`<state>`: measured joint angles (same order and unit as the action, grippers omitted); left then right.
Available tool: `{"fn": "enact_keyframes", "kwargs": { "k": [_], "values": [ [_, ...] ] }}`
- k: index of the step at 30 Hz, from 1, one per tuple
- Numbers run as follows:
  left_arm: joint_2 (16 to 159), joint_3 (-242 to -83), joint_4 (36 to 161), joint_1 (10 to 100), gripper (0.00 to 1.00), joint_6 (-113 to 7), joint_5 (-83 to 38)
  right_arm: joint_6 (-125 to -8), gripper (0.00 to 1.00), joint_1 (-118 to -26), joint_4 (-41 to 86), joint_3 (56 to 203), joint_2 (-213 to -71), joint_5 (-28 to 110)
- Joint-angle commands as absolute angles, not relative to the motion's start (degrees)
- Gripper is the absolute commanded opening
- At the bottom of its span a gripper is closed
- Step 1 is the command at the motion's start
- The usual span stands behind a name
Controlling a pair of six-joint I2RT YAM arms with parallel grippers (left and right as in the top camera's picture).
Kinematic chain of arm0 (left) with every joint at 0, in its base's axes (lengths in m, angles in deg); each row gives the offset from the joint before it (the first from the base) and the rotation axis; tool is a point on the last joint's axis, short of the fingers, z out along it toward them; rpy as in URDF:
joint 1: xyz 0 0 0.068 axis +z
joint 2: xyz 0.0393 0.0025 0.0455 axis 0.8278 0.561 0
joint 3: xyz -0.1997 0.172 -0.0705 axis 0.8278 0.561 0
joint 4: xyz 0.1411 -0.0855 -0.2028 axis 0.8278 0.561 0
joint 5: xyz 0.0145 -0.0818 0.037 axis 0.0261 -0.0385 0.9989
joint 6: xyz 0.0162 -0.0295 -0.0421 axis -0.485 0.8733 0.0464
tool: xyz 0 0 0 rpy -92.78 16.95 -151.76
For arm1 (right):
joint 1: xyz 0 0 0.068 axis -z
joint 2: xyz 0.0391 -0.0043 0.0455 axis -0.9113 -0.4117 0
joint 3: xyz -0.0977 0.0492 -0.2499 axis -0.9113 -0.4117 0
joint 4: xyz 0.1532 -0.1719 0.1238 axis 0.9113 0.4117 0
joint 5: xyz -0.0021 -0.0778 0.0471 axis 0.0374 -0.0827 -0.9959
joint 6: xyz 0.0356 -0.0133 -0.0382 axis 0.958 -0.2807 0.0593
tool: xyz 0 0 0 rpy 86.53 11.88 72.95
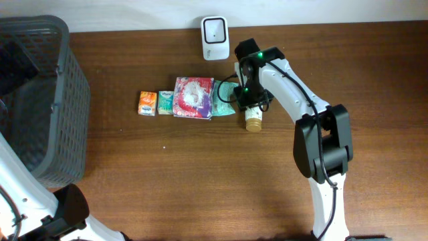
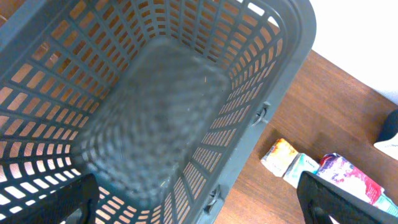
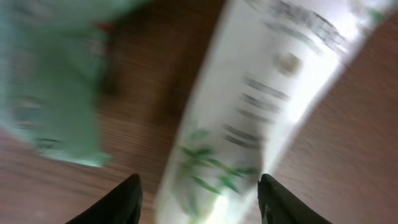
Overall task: Scan the item barcode
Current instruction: 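Move the right gripper to the white Pantene tube and grasp it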
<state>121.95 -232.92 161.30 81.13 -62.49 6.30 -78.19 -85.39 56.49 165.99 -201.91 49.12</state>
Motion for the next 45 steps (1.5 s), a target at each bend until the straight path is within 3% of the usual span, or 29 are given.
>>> {"fn": "enact_keyframes", "kwargs": {
  "k": [1, 13, 16, 18, 21, 25, 31, 33, 36, 40, 43, 45],
  "values": [
    [121.99, -232.79, 161.33, 81.35, 0.99, -62.14, 6.09, -73.99, 0.54, -85.55, 58.43, 165.49, -203.07, 60.14],
    [121.97, -232.81, 161.33, 81.35, 0.99, -62.14, 6.11, -67.19, 0.56, -81.79, 70.30, 167.04, -202.93, 69.45],
    [121.99, -232.81, 161.33, 81.35, 0.99, -62.14, 6.09, -71.96, 0.66, -83.12, 72.03, 170.45, -202.93, 68.99],
    [121.99, -232.81, 161.33, 81.35, 0.99, -62.14, 6.11, -77.33, 0.79, -85.50, 72.05, 171.41, -202.93, 68.95],
    [121.99, -232.81, 161.33, 81.35, 0.99, -62.14, 6.09, -82.67, 0.80, -88.67, 67.92, 170.64, -202.96, 68.97],
    [121.99, -232.81, 161.33, 81.35, 0.99, -62.14, 6.09, -78.56, 0.79, -90.00, 61.69, 168.63, -202.96, 69.47],
    [121.99, -232.81, 161.33, 81.35, 0.99, -62.14, 6.09, -78.58, 0.73, -90.16, 53.06, 164.04, -202.96, 69.67],
    [121.99, -232.81, 161.33, 81.35, 0.99, -62.14, 6.09, -78.56, 0.65, -90.81, 49.67, 161.14, -202.96, 72.18],
    [121.97, -232.81, 161.33, 81.35, 0.99, -62.14, 6.09, -78.56, 0.65, -91.08, 46.85, 157.77, -202.96, 81.16],
    [121.97, -232.79, 161.33, 81.35, 0.99, -62.14, 6.09, -78.60, 0.64, -90.90, 43.70, 155.10, -202.96, 83.33],
    [121.97, -232.79, 161.33, 81.35, 0.99, -62.14, 6.09, -78.58, 0.54, -90.90, 40.49, 152.44, -202.96, 83.28],
    [121.99, -232.81, 161.33, 81.35, 0.99, -62.14, 6.09, -78.58, 0.34, -90.79, 40.62, 152.13, -202.96, 82.45]
  ]
}}
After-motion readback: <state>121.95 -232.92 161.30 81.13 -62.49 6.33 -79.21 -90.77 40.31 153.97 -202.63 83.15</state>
